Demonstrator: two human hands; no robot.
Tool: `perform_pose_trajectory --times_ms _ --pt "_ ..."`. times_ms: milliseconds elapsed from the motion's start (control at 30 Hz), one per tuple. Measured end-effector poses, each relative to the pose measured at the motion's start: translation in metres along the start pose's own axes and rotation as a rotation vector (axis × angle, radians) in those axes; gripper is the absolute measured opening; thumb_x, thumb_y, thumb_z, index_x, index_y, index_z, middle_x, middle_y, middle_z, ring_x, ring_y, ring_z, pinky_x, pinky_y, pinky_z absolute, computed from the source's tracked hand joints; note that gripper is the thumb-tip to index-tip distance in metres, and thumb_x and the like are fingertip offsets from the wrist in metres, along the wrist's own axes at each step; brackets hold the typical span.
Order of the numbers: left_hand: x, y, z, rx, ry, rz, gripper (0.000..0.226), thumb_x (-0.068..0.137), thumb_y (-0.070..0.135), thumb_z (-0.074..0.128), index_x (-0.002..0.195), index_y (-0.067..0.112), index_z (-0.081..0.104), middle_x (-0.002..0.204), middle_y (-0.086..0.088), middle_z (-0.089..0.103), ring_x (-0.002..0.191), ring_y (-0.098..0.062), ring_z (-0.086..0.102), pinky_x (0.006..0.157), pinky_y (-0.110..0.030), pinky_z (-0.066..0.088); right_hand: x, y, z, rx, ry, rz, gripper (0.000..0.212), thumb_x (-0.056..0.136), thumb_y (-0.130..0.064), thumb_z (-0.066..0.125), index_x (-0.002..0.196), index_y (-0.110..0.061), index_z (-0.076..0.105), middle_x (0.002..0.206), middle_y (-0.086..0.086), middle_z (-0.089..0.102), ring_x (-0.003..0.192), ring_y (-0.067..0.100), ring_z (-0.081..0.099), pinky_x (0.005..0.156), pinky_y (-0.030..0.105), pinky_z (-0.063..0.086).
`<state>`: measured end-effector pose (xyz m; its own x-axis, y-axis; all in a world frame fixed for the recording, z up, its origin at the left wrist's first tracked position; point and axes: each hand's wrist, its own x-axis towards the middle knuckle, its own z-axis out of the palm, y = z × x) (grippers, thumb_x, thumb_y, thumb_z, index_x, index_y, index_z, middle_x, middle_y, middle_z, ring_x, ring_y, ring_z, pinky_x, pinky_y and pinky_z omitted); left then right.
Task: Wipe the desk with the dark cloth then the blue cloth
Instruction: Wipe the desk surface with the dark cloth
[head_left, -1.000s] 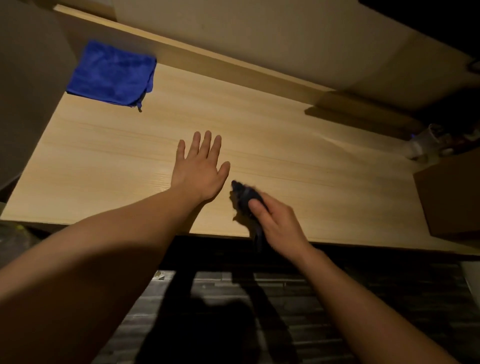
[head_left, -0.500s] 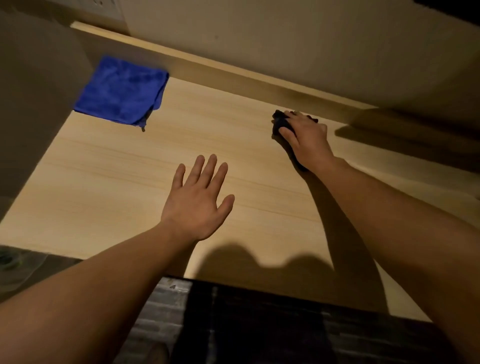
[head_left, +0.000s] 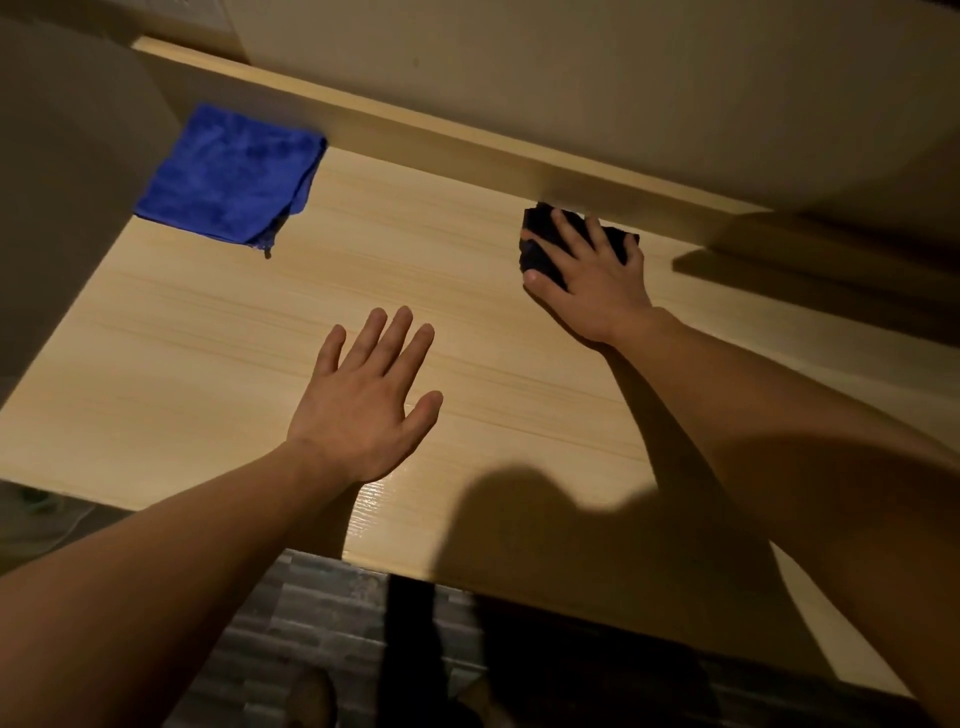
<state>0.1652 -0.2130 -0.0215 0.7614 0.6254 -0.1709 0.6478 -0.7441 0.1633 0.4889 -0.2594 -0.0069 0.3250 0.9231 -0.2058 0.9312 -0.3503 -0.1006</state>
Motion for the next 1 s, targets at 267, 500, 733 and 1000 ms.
perform_pose_trajectory --times_ms 267,500,733,1000 --pt "0.000 -0.001 0.001 0.001 0.003 0.005 0.077 0.104 0.070 0.007 0.170 0.034 -0.007 0.178 0.003 -0.015 0.163 -0.018 -0.019 0.131 -0.053 -0.006 -0.056 -0.022 0.016 -0.010 0.002 -0.036 0.063 0.098 -0.077 0.009 0.158 -0.058 0.009 0.174 -0.009 -0.001 0.159 0.027 -0.007 0.122 0.067 -0.003" --pt "0.001 -0.002 0.002 -0.016 0.015 0.015 0.077 0.104 0.070 0.007 0.170 0.032 -0.005 0.178 0.002 -0.012 0.163 -0.019 -0.017 0.131 -0.055 -0.005 -0.120 -0.052 0.037 -0.004 0.016 -0.034 0.061 0.099 -0.077 0.012 0.157 -0.059 0.008 0.174 -0.010 -0.001 0.160 0.026 -0.007 0.121 0.068 -0.002" --pt "0.001 -0.003 0.002 -0.022 0.018 0.039 0.079 0.103 0.070 0.006 0.170 0.031 -0.004 0.179 0.000 -0.010 0.164 -0.023 -0.013 0.131 -0.057 -0.005 -0.191 -0.089 0.053 0.025 -0.001 -0.049 0.059 0.101 -0.075 0.015 0.157 -0.060 0.007 0.174 -0.013 -0.005 0.159 0.022 -0.013 0.122 0.064 -0.006" --pt "0.005 -0.006 -0.003 -0.064 -0.002 0.054 0.072 0.108 0.061 0.017 0.171 0.028 0.006 0.180 -0.004 -0.002 0.165 -0.028 -0.007 0.129 -0.060 -0.003 -0.249 -0.121 0.068 0.094 0.019 -0.060 0.056 0.106 -0.063 0.016 0.160 -0.051 0.017 0.173 -0.014 0.004 0.160 0.015 -0.002 0.126 0.049 0.002"
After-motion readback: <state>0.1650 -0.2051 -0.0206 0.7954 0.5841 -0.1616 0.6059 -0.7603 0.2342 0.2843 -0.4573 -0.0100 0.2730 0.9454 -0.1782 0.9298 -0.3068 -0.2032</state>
